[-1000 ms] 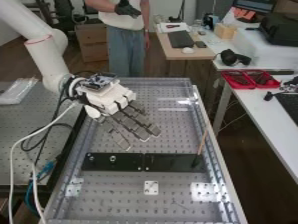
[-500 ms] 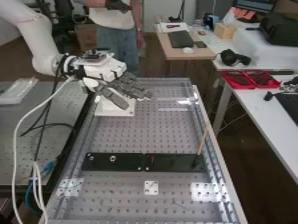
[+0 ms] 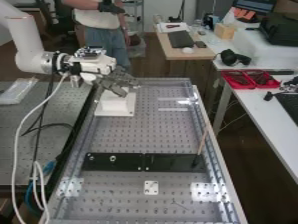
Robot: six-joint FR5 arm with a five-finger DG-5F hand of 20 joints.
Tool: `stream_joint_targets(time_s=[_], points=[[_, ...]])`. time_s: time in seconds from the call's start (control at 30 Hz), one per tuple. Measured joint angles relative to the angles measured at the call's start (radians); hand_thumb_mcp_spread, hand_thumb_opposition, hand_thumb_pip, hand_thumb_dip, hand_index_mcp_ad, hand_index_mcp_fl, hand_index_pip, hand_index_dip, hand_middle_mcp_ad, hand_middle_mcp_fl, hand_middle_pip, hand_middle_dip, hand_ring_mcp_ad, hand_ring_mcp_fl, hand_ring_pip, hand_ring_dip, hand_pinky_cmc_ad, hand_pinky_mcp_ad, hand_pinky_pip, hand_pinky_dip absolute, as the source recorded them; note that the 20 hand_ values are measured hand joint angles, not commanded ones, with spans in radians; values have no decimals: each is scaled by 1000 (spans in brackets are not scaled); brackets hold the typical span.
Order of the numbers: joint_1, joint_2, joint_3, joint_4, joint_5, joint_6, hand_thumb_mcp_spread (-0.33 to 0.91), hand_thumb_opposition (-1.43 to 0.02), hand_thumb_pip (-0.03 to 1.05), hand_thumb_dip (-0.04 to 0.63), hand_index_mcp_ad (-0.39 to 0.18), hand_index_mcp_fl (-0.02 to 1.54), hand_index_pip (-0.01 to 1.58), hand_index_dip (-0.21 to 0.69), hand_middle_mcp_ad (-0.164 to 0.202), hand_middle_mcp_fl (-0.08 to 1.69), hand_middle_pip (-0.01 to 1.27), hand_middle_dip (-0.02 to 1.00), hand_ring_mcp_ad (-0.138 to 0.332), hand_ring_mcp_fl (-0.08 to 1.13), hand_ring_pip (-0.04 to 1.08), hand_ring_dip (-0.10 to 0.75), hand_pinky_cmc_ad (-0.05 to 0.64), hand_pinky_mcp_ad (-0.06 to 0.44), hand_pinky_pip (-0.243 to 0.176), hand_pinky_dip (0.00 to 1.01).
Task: Grab the bearing and place it in the white container
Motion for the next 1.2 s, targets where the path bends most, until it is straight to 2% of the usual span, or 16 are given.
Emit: stream_joint_targets(time_s=[0.17, 0.43, 0.8, 0.93, 1.0, 1.03, 1.1, 1.13, 1.2], points=[[48, 6, -16, -36, -33, 42, 517, -939, 429, 300, -51, 429, 1379, 250, 77, 218, 136, 237, 134, 12, 106, 101, 367, 279, 19, 185], [107, -9, -34, -50, -14, 83, 517, -937, 429, 297, -51, 431, 1375, 250, 77, 215, 136, 237, 131, 12, 110, 101, 367, 278, 19, 185], [105, -66, -28, -27, 7, 104, 517, -939, 429, 300, -51, 447, 1356, 250, 75, 215, 136, 237, 131, 12, 106, 101, 356, 279, 19, 185], [93, -82, -14, -45, -8, 117, 518, -937, 431, 300, -51, 447, 1325, 250, 75, 218, 138, 236, 131, 12, 110, 101, 354, 279, 19, 185], [86, -88, -5, -65, -19, 126, 518, -927, 435, 300, -63, 408, 1293, 253, 75, 215, 136, 236, 131, 12, 106, 101, 354, 279, 19, 185], [85, -90, -3, -70, -21, 127, 522, -906, 452, 300, -87, 363, 1292, 253, 77, 215, 136, 236, 131, 12, 110, 101, 354, 279, 19, 185], [79, -96, 5, -87, -28, 130, 518, -866, 494, 298, -101, 255, 1258, 253, 77, 182, 136, 236, 131, 12, 110, 101, 356, 279, 19, 185], [76, -98, 8, -93, -31, 134, 531, -848, 503, 302, -101, 290, 1236, 262, 77, 169, 134, 236, 131, 12, 106, 101, 356, 279, 19, 185], [69, -102, 12, -103, -35, 140, 504, -848, 534, 302, -101, 216, 1197, 253, 77, 152, 134, 236, 131, 12, 106, 101, 354, 279, 16, 195]])
